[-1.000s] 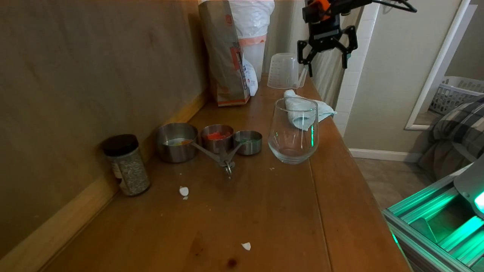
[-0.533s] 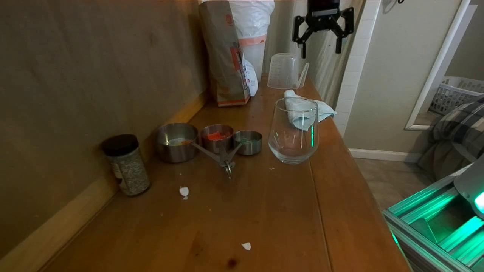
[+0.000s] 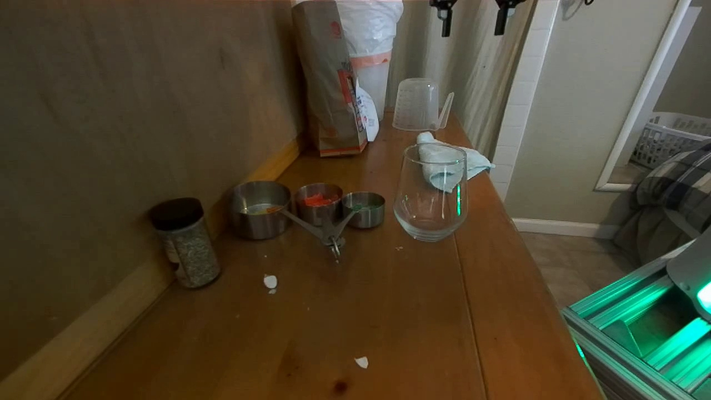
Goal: Pick up the piece of candy from the table, put it on the white cloth and then fold the white cloth
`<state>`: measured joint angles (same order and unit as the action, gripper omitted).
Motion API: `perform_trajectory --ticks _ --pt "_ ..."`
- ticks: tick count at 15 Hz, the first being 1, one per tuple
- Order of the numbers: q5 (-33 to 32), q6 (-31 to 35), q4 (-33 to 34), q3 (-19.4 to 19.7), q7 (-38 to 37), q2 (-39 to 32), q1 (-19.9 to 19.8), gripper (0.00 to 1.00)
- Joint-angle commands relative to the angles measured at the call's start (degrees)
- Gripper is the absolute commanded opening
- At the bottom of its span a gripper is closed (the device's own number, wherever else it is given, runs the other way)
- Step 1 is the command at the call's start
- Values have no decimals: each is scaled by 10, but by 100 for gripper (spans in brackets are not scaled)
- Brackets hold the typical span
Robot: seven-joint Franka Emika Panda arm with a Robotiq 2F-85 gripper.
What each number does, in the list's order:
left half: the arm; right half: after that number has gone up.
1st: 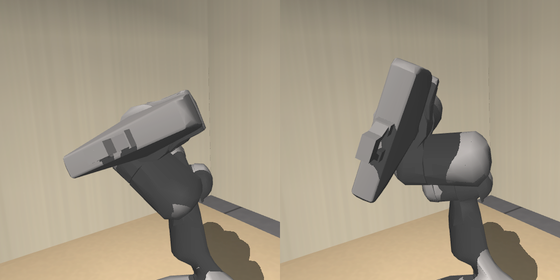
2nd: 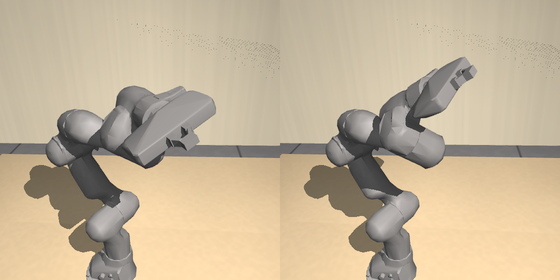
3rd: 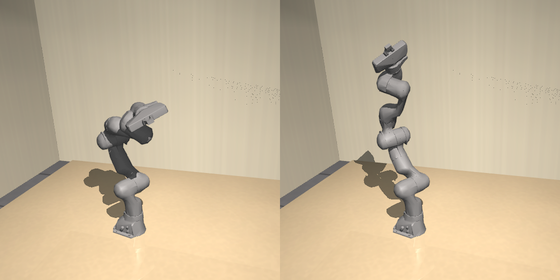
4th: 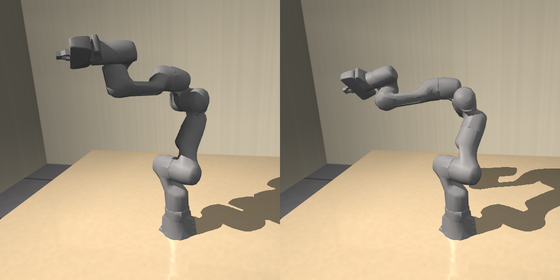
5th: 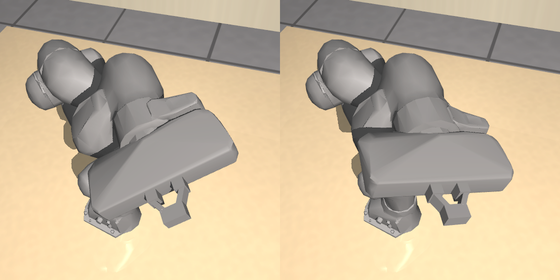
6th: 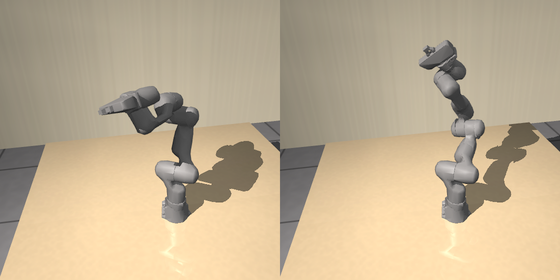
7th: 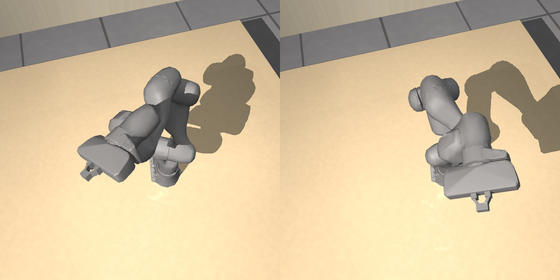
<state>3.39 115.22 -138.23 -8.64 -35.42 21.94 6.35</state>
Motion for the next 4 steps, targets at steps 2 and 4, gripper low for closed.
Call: perform_trajectory --ticks 2,4 --pt "4 -1 1 -12 4 -1 -12 100" --pt "4 -1 0 -12 3 -3 -12 100"
